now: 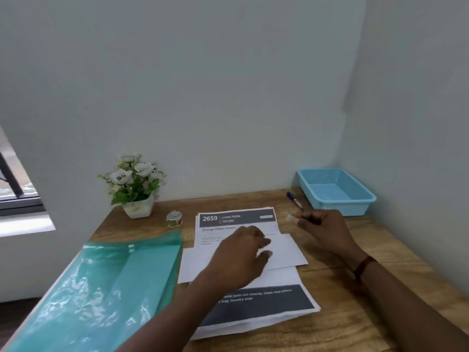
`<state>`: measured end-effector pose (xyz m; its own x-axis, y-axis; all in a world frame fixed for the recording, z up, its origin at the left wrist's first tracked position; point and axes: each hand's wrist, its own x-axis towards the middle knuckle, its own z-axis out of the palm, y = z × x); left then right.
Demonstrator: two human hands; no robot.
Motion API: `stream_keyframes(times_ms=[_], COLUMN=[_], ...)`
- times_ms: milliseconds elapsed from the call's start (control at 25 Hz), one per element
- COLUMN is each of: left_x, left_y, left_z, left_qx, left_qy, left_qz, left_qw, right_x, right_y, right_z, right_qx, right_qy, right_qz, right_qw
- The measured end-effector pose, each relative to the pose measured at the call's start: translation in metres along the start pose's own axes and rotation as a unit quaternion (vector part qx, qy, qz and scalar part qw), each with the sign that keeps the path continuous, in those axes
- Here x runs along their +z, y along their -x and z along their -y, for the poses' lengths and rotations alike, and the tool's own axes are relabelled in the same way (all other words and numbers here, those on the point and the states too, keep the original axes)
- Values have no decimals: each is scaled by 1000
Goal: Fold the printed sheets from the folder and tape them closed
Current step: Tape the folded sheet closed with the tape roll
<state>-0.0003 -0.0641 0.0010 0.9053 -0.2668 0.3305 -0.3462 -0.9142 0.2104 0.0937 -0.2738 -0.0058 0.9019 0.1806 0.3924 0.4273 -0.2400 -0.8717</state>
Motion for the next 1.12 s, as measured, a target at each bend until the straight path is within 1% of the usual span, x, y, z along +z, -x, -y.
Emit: stream_keyframes(times_ms=[120,240,440,560,1120], left_x=[11,20,29,31,30], left_y=[-9,-6,-4,-4,-3], left_z=[-10,-10,-2,-2,-4], left_qx=[-24,-47,-43,-45,-39], left_qy=[15,30,23,21,13], left_qz=[20,44,70,74,75], left_qw=[999,997,996,996,996], right_x=[-7,-5,1,1,4], right_y=[-3,-6,-9,-8,-8], right_z=[-12,-21,-28,-30,-32], right_qx=[14,-1,-17,-21,-47], right_qy=[40,80,117,137,164], right_qz=[21,69,111,122,144], right_qw=[999,994,987,983,975])
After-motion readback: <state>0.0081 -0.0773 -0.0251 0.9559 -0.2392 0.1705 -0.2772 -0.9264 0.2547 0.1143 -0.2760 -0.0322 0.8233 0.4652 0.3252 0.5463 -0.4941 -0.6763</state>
